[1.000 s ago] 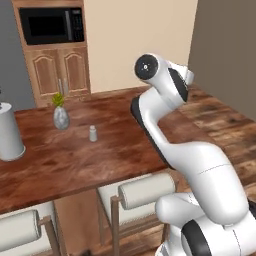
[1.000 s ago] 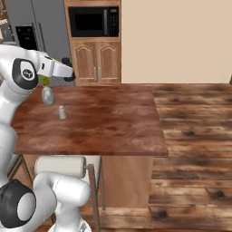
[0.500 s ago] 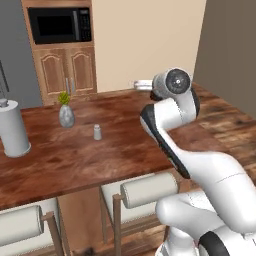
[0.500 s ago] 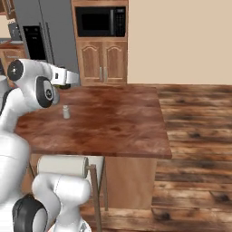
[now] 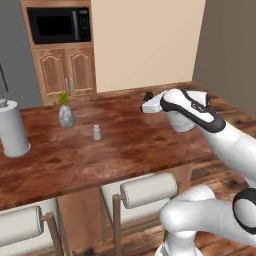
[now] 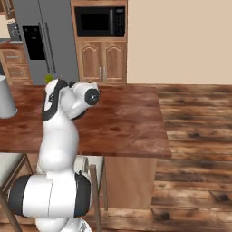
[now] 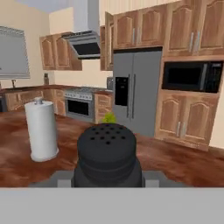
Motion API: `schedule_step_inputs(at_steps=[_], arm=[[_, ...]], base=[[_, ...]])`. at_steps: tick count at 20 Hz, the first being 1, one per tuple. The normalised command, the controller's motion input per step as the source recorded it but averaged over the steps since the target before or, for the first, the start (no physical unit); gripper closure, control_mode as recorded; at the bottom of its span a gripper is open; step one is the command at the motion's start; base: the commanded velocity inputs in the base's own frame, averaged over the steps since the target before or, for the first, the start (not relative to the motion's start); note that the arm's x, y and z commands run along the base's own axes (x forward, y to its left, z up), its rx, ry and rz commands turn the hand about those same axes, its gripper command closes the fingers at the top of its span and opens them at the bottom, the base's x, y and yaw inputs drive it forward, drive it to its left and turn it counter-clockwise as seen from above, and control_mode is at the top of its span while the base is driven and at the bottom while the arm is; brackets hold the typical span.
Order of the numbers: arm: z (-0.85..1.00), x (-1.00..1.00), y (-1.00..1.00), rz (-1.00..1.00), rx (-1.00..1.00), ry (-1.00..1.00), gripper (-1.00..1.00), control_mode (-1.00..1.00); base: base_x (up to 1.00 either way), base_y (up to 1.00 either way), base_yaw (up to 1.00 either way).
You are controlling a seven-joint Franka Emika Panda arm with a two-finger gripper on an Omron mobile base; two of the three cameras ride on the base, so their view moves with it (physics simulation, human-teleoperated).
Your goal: The dining table condiment station is running low on shaker. Refill the condiment station by opening the cabinet and taking the shaker from the cabinet and placing it on the dining table.
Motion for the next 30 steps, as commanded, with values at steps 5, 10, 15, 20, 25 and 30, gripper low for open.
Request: schedule_step_inputs(at_steps=[5,10,15,20,25,30], arm=[[-0.45,0.68,-0.01,0.75,0.0,-0.14,1.0,-1.0],[-0.34,0.37,0.03,0.3,-0.06,0.05,1.0,-1.0],[-0.19,0.21,0.0,0.06,-0.02,0.02,1.0,-1.0],[-0.03,0.52,0.24,0.0,-0.07,0.15,1.0,-1.0],[-0.02,0.42,0.57,0.0,-0.15,0.17,1.0,-1.0],[-0.42,0.28,0.24,0.04,-0.11,0.06,1.0,-1.0]], base=[[0.0,0.0,0.0],[0.0,0.0,0.0],[0.0,0.0,0.0],[0.0,0.0,0.0],[0.0,0.0,0.0],[0.0,0.0,0.0]])
